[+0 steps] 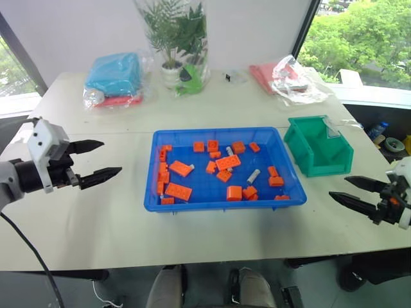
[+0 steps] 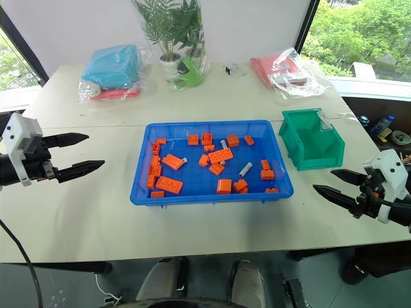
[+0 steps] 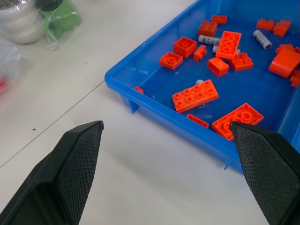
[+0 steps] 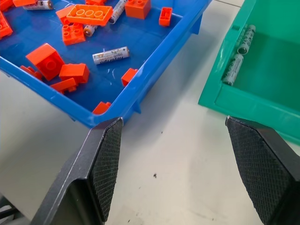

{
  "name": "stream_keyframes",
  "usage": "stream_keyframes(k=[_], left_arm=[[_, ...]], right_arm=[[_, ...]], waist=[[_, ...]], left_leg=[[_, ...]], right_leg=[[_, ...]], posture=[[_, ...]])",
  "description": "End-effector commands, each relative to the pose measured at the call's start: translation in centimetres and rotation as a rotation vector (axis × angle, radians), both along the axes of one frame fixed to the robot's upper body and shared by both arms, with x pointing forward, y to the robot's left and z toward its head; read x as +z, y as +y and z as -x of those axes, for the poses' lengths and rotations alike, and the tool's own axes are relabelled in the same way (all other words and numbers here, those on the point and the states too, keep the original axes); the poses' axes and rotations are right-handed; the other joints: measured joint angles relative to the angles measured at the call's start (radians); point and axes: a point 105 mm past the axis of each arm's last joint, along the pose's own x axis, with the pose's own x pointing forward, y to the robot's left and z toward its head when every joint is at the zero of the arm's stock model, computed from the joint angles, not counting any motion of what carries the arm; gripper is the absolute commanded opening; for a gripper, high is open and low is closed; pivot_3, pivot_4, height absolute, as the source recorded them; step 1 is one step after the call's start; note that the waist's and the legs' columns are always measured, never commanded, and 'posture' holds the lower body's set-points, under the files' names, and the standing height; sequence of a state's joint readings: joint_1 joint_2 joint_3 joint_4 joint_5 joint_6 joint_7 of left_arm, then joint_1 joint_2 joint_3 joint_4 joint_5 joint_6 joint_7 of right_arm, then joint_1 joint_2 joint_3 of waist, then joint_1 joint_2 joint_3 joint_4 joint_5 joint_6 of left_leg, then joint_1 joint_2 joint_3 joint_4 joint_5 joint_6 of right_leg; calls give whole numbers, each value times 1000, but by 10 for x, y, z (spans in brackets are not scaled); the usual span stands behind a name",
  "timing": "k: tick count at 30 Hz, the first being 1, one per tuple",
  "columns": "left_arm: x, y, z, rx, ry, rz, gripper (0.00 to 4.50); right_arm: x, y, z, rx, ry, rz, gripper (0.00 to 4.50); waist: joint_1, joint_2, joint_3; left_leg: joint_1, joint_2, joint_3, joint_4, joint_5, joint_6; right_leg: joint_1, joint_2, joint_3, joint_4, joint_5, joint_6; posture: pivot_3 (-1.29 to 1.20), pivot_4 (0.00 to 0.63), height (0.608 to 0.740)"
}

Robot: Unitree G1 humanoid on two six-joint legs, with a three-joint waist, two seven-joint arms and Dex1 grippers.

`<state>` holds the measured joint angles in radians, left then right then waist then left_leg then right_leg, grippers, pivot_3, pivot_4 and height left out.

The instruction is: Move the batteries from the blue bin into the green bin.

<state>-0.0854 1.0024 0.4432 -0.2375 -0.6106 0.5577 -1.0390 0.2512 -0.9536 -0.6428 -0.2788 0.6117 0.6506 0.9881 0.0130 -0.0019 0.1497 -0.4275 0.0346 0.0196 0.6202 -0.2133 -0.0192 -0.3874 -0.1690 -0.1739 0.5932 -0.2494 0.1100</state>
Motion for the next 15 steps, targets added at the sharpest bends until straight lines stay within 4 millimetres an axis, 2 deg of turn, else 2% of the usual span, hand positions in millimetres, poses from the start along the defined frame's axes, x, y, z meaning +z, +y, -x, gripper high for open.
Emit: stream_keyframes(k=[1, 12, 15], left_arm=[[9, -4, -1, -16, -48, -3, 4500], [7, -7, -2, 13, -50, 9, 4500], [10, -15, 3, -20, -36, 49, 4500]], right_arm=[[13, 1, 0, 5, -56, 14, 3583], [23, 4, -12, 44, -80, 33, 3583], [27, 10, -19, 80, -73, 32, 4456]], waist=[[0, 0, 0], [1, -1, 0], [0, -2, 0]], left_leg=[[0, 1, 0, 0, 0, 0], [1, -1, 4, -2, 0, 0], [2, -1, 5, -3, 0, 0]], right_leg=[[0, 0, 1, 0, 0, 0], [-2, 0, 4, -1, 0, 0], [-2, 0, 4, 0, 1, -1]], posture=[[0, 150, 672], [0, 150, 672], [0, 150, 672]])
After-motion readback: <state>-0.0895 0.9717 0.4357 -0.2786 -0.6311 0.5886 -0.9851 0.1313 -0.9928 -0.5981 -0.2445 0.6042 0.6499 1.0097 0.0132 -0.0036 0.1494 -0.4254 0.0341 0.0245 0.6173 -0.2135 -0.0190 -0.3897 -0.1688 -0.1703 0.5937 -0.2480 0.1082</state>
